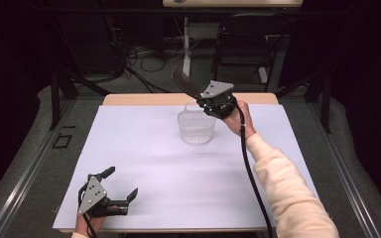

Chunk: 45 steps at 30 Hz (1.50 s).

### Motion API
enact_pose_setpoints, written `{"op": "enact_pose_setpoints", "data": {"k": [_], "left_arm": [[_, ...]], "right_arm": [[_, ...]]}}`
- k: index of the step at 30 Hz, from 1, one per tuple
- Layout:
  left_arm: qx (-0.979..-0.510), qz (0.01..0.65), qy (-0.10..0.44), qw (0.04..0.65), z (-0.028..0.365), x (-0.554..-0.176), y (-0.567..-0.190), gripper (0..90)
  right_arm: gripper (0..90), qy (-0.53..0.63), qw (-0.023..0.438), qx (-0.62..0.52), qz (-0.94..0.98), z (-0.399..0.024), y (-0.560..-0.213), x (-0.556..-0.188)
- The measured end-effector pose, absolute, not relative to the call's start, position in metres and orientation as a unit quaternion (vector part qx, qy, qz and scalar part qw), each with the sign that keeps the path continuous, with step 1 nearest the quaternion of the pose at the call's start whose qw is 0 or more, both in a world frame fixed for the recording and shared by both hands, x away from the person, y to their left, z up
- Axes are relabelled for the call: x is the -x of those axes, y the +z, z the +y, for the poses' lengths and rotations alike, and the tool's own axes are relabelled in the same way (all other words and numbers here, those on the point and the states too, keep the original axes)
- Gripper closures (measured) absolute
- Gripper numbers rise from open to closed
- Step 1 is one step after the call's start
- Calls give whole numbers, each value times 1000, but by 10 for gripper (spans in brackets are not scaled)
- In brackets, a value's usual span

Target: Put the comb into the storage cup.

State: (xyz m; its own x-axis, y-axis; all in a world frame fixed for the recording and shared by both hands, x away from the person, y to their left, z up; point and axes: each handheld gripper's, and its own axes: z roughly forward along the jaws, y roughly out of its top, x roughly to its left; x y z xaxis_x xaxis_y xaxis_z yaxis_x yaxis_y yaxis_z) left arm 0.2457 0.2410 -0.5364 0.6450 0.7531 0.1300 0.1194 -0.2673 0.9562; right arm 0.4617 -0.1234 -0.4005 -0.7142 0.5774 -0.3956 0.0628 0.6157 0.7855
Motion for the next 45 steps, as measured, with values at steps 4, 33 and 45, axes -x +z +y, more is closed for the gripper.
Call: {"op": "enact_pose_setpoints", "data": {"k": [4,33,45], "left_arm": [[-737,296,300,529,241,-245,-536,3],[-737,297,300,528,242,-246,-537,3],[-736,296,301,529,242,-246,-536,3]], "right_arm": [[726,399,329,-188,835,-120,-399,-461],[725,425,324,-175,827,-103,-402,-465],[725,436,317,-178,823,-100,-405,-467]]}}
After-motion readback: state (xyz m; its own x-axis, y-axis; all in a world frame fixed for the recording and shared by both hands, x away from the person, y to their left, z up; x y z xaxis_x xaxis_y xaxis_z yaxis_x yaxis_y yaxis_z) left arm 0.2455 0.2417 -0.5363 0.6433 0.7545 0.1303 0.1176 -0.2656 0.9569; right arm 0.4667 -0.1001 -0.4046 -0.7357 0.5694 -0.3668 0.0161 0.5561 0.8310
